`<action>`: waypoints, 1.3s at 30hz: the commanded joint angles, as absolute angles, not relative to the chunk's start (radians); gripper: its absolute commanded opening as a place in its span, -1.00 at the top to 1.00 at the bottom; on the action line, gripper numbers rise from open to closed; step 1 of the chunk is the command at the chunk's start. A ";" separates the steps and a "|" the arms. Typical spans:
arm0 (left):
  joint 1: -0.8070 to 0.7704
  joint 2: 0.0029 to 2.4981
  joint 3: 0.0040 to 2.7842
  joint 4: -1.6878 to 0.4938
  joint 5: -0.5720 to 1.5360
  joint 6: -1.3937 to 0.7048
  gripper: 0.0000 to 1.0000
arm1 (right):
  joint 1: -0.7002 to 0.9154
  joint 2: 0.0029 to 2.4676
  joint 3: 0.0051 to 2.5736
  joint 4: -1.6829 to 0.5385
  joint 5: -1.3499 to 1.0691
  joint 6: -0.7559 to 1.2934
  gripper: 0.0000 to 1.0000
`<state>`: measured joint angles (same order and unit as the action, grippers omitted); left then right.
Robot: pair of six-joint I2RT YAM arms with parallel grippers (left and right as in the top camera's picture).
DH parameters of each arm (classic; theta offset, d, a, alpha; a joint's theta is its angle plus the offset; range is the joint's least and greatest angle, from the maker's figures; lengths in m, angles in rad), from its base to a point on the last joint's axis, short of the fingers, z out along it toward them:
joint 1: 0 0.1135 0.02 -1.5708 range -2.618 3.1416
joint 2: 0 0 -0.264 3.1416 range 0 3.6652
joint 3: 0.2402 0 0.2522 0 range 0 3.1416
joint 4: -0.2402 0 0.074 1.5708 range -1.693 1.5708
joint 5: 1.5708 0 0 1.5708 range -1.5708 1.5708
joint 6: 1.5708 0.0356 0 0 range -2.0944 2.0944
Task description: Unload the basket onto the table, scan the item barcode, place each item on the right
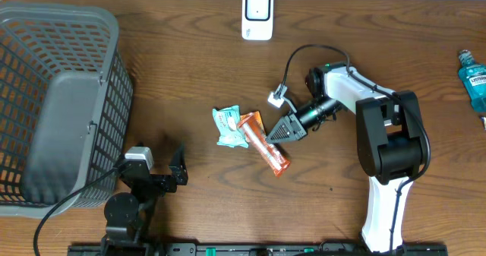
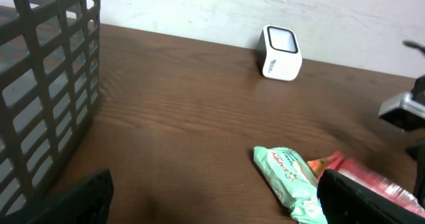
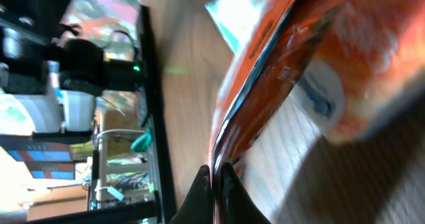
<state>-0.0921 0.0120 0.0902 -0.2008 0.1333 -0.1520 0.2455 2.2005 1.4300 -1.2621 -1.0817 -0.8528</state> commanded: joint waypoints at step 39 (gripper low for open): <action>-0.087 0.010 0.065 -0.207 0.149 -0.139 -0.96 | 0.349 2.292 1.337 -0.971 -1.082 -0.797 0.29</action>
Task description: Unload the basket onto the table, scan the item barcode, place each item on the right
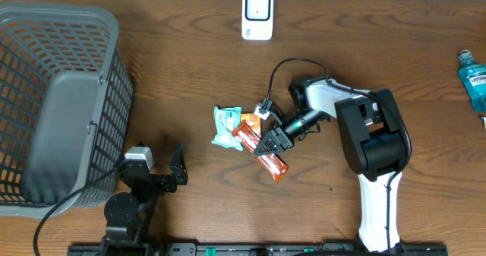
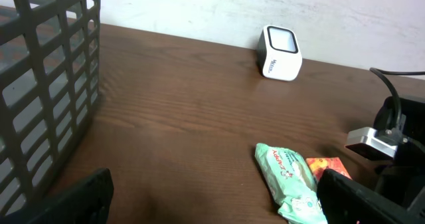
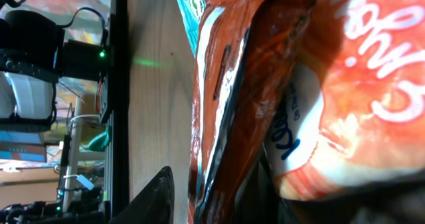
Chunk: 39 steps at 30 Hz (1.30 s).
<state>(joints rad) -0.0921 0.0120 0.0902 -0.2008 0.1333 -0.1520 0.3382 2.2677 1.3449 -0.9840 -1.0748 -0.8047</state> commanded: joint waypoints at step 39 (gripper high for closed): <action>-0.087 0.010 0.065 -0.207 0.149 -0.139 -0.96 | 0.047 2.109 1.618 -1.538 -1.559 -1.013 0.97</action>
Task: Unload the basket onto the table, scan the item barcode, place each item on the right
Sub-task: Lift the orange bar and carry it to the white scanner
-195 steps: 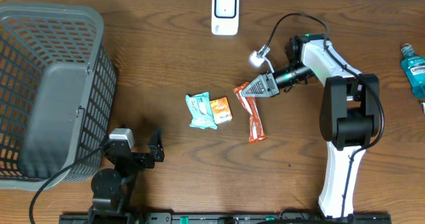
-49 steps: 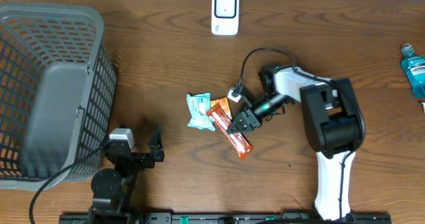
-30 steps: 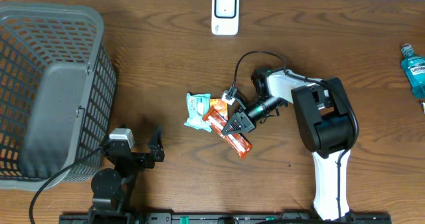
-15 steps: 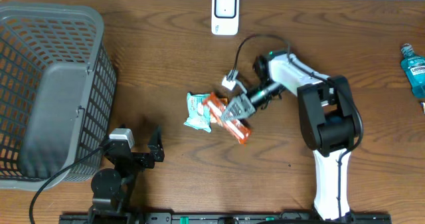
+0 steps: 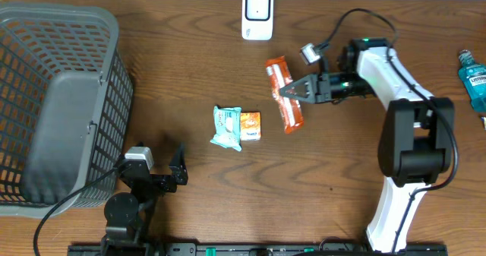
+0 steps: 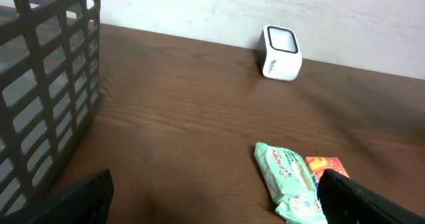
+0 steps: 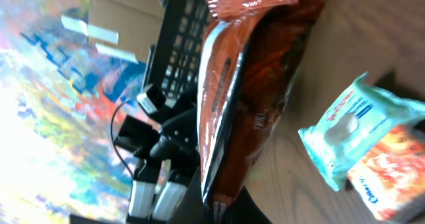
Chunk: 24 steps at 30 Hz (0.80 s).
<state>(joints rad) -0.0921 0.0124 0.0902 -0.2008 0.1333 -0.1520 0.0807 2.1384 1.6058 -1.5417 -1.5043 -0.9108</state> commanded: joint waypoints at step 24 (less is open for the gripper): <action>-0.087 0.010 0.065 -0.207 0.149 -0.139 -0.96 | 0.129 1.845 1.618 -0.887 -0.847 -0.196 0.96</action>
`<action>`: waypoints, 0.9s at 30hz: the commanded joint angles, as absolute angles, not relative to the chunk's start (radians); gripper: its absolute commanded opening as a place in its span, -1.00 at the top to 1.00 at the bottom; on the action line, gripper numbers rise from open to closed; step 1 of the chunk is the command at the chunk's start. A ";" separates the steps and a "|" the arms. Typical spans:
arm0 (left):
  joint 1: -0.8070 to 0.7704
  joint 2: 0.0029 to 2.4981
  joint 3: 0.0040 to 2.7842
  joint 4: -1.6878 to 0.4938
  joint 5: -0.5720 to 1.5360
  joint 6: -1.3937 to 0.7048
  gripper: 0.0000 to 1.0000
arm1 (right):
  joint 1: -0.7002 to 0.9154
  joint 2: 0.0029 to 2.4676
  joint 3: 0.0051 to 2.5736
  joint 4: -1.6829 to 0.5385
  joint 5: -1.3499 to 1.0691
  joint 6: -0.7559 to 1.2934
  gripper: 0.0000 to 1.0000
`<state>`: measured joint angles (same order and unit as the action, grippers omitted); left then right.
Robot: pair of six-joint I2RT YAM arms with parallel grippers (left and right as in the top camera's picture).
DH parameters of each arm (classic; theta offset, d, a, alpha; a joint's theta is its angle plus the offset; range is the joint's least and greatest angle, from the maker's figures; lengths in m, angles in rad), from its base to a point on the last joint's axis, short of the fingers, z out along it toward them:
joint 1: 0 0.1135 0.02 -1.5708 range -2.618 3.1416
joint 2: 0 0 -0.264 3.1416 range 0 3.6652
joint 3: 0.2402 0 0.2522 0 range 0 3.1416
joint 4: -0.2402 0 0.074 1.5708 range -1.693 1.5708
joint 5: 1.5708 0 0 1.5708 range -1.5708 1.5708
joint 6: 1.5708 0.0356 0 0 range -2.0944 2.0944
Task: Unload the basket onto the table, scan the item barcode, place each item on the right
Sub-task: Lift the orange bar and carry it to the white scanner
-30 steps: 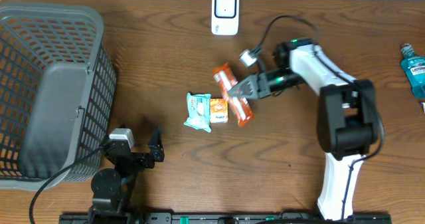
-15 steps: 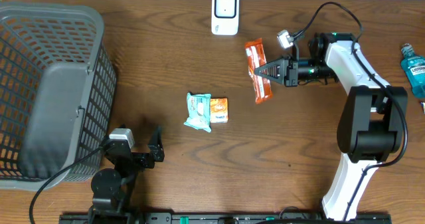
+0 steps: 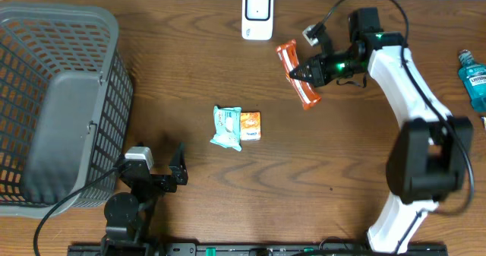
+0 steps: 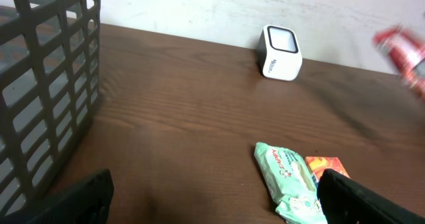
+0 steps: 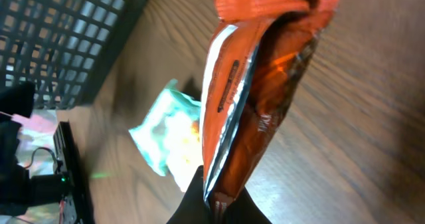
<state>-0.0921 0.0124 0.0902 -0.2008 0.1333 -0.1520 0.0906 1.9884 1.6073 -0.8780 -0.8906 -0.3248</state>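
Note:
A long orange snack packet [image 3: 298, 74] hangs above the table, just right of the white scanner [image 3: 257, 14] at the back edge. My right gripper [image 3: 307, 71] is shut on the packet's lower edge. In the right wrist view the packet [image 5: 265, 84] rises from the closed fingertips [image 5: 216, 199], with its silver seam showing. It appears as a red blur [image 4: 402, 48] at the right edge of the left wrist view, right of the scanner [image 4: 281, 52]. My left gripper [image 4: 216, 207] rests low at the table's front left, open and holding nothing.
A mint green packet [image 3: 226, 127] and a small orange packet [image 3: 251, 124] lie side by side mid-table. A grey mesh basket [image 3: 61, 96] fills the left side. A blue bottle [image 3: 472, 74] stands at the right edge.
My right gripper has carried the orange packet farther back and a little right, so it now sits level with the scanner's right side. The left arm has not moved.
The orange packet first lay on the table beside the mint one, with my right gripper at its edge. Then the gripper was pressed in over it. Then it held the packet lifted toward the back, leaving a small orange packet beside the mint one. Now it is near the scanner.

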 commanded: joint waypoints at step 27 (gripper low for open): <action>-0.087 0.010 0.065 -0.207 0.149 -0.139 -0.96 | 0.453 1.941 1.617 -0.214 -0.030 -0.405 0.97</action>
